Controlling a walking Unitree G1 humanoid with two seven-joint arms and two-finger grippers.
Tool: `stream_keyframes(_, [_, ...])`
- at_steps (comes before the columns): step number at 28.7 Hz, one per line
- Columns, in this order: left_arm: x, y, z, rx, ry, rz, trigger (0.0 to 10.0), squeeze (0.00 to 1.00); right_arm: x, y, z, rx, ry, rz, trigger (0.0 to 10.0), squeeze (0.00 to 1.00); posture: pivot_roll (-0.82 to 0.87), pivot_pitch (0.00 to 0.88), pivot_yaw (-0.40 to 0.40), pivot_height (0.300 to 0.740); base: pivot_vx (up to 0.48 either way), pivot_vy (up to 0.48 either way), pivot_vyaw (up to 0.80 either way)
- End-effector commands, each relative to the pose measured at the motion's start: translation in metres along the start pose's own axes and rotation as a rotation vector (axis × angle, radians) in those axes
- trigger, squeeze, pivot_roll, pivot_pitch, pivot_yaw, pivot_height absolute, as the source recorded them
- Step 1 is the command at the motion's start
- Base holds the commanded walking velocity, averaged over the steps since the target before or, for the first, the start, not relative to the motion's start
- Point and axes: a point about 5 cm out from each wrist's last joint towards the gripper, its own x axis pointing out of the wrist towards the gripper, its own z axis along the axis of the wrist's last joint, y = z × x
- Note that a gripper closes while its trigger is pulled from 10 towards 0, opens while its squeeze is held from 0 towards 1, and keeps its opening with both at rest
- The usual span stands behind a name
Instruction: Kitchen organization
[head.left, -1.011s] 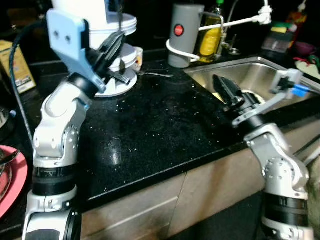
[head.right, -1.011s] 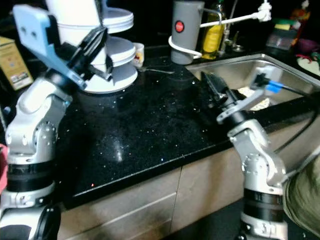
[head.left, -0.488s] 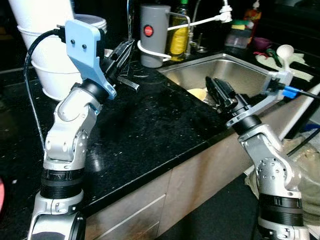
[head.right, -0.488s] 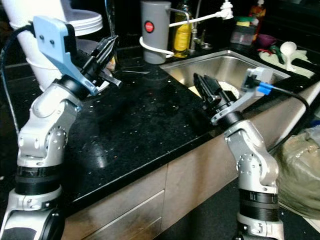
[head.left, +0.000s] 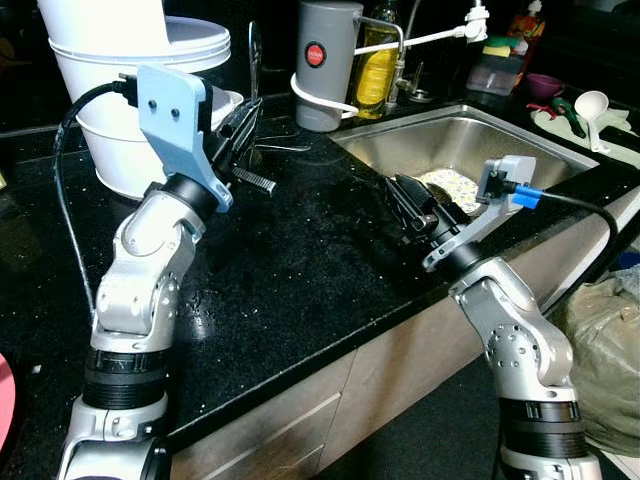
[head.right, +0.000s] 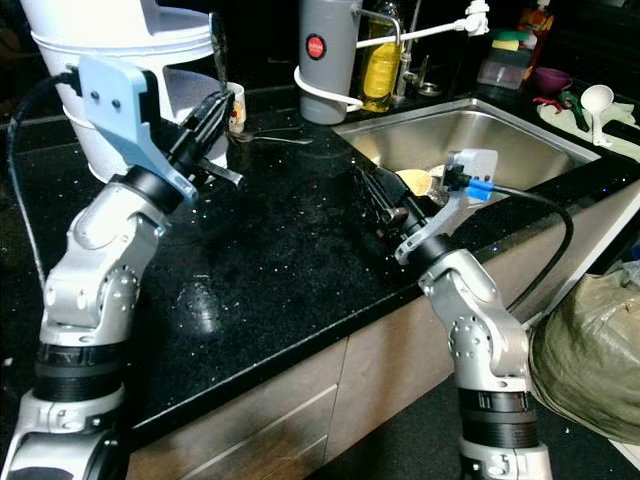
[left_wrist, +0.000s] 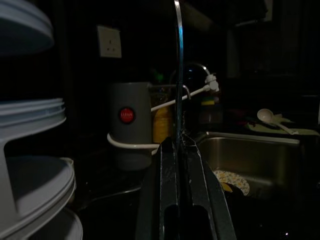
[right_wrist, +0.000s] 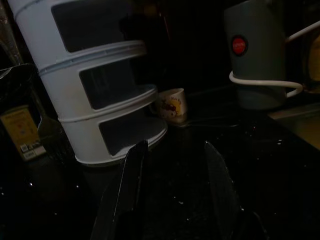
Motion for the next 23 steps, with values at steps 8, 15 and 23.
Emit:
stream_keyframes(8, [0.002, -0.002, -0.003, -0.006, 0.013, -0.013, 10.0, 0.0, -0.001, 0.009, -0.011, -0.016, 0.028, 0.043, 10.0, 0.0, -0.04, 0.0, -0.069, 0.74, 0.0, -0.341, 0.0])
stream_keyframes(15, [0.004, -0.003, -0.004, -0.011, 0.016, -0.022, 10.0, 0.0, -0.003, 0.012, -0.012, -0.022, 0.027, 0.067, 10.0, 0.0, -0.04, 0.0, -0.065, 0.74, 0.0, -0.412, 0.0])
stream_keyframes(23, [0.006, -0.004, -0.003, -0.011, 0.013, -0.029, 10.0, 0.0, -0.005, 0.01, -0.009, -0.025, 0.018, 0.085, 10.0, 0.0, -0.04, 0.0, -0.065, 0.74, 0.0, -0.429, 0.31])
